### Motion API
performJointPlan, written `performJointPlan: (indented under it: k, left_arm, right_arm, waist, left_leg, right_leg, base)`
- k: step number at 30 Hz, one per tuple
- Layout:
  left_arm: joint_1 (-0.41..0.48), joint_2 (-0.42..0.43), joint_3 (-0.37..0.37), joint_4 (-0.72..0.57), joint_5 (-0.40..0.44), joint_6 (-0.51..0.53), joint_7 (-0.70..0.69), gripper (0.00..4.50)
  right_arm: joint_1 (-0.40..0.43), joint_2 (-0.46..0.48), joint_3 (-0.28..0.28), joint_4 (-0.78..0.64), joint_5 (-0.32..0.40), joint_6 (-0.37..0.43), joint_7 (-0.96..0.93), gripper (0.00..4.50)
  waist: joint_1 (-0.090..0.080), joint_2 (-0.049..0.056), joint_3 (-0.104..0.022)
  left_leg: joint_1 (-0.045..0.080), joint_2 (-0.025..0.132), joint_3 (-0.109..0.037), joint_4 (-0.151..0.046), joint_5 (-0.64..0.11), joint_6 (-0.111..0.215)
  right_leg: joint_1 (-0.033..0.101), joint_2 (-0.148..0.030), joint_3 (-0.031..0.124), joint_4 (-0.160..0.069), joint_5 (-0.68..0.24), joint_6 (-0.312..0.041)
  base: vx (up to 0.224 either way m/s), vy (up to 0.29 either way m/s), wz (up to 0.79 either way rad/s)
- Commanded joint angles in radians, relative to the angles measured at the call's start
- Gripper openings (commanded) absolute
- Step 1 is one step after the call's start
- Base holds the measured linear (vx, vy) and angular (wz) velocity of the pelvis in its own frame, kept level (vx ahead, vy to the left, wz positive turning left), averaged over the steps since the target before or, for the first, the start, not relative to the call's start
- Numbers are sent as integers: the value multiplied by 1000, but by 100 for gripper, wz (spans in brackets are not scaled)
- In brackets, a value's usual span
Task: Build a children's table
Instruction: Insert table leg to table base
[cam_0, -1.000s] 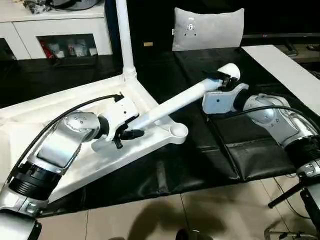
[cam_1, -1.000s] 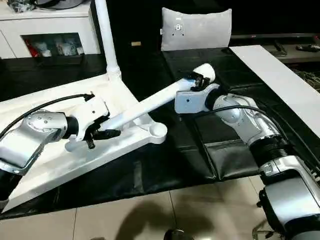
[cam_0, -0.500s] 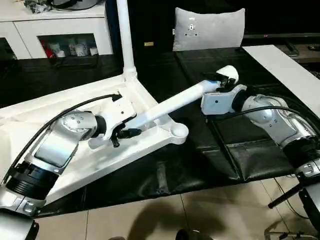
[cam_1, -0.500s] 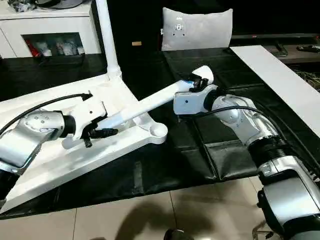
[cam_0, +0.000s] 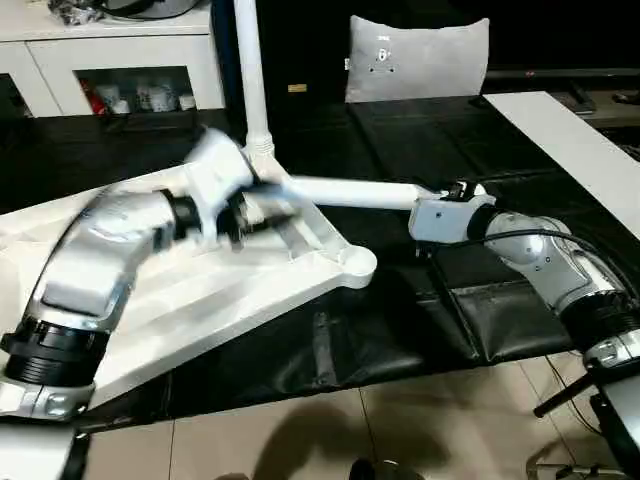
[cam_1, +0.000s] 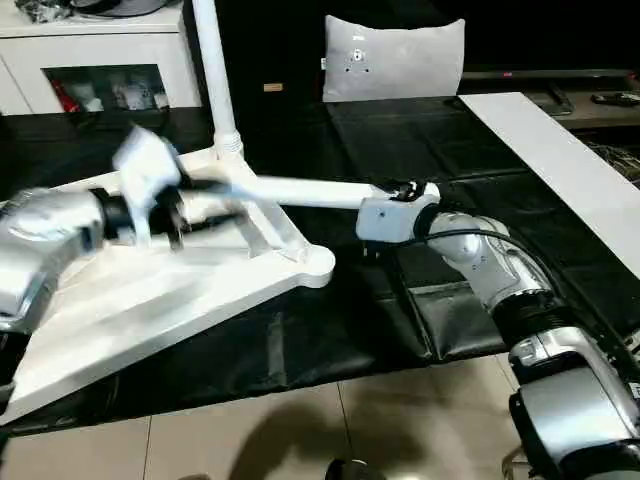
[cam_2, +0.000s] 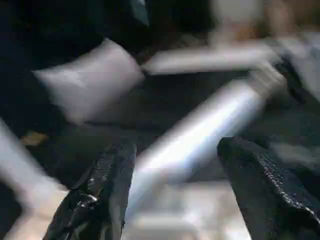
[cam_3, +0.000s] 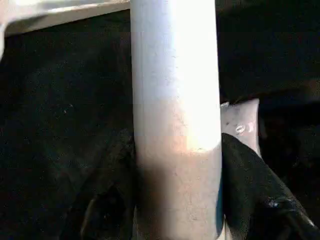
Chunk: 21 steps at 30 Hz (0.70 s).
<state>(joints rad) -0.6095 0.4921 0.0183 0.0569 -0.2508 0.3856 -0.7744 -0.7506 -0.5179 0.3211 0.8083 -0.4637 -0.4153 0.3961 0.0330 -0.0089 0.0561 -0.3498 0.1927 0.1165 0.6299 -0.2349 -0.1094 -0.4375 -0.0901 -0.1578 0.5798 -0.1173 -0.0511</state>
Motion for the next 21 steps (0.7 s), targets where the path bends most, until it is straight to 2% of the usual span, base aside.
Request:
performJointPlan:
  k: [1,3,6,7,10,14,15,16,17,18,19,20,21]
  left_arm:
    - [-30,-14,53,23,-23,-21,60,338]
    - [-56,-47,120,71,-37,-34,154,348]
    - [-57,-67,150,84,-46,-15,196,380]
    - [-48,-88,160,78,-55,0,212,388]
    - [-23,-135,157,51,-80,24,231,397]
    - [-7,-203,152,31,-110,33,271,433]
    - [0,-240,124,30,-116,24,266,442]
    - [0,-240,124,30,-116,24,266,442]
    - [4,-275,99,26,-121,18,261,447]
    - [6,-300,81,22,-123,18,259,450]
    - [3,-343,58,16,-133,17,262,450]
    - [3,-343,58,16,-133,17,262,450]
    - [-6,-379,60,17,-152,22,270,450]
  right_arm:
    - [5,0,-24,12,29,21,16,188]
    - [18,14,-50,22,61,49,9,187]
    - [30,39,-91,11,118,88,10,187]
    - [41,77,-146,-20,200,142,21,187]
    - [57,139,-207,-85,296,181,6,186]
    - [72,203,-243,-147,392,195,6,186]
    - [88,254,-269,-203,486,235,37,186]
    - [88,254,-269,-203,486,235,37,186]
    - [105,299,-289,-263,566,278,78,186]
    - [118,328,-298,-309,623,308,111,186]
    - [151,370,-295,-406,711,379,170,186]
    - [151,370,-295,-406,711,379,170,186]
    - [178,392,-283,-471,762,430,196,186]
  waist:
    - [3,-12,-79]
    - [4,-14,-79]
    - [3,-15,-80]
    - [3,-16,-80]
    - [5,-12,-81]
    - [10,-13,-81]
    - [10,-13,-81]
    - [11,-13,-80]
    - [10,-18,-80]
    - [15,-15,-80]
    - [16,-13,-80]
    - [16,-13,-80]
    - [23,-14,-81]
  left_leg:
    - [-25,4,28,-60,-98,92]
    - [-25,4,28,-60,-93,93]
    - [-26,3,28,-59,-98,95]
    - [-24,5,28,-60,-97,98]
    - [-24,11,25,-64,-85,102]
    - [-23,14,25,-66,-75,106]
    - [-23,14,25,-67,-74,105]
    - [-20,15,25,-69,-82,110]
    - [-21,16,25,-70,-83,115]
    - [-21,20,23,-72,-75,120]
    - [-21,19,23,-72,-73,125]
    - [-21,19,23,-72,-73,125]
    - [-23,22,21,-73,-58,128]
  right_leg:
    - [92,-41,43,-64,-435,-57]
    - [91,-40,42,-64,-437,-52]
    - [91,-40,40,-66,-446,-37]
    - [90,-40,40,-69,-453,-27]
    - [89,-45,41,-65,-431,-43]
    - [87,-47,42,-65,-417,-56]
    - [87,-46,42,-66,-418,-54]
    - [88,-49,44,-68,-419,-50]
    - [89,-46,44,-69,-416,-49]
    - [88,-50,46,-68,-405,-53]
    - [89,-46,45,-71,-400,-56]
    - [89,-46,45,-71,-400,-56]
    - [91,-51,48,-68,-386,-63]
  base:
    - [0,0,0]
    - [0,0,0]
    - [0,0,0]
    - [0,0,0]
    - [0,0,0]
    - [0,0,0]
    - [0,0,0]
    - [0,0,0]
    - [0,0,0]
    - [0,0,0]
    - [0,0,0]
    - [0,0,0]
    - [0,0,0]
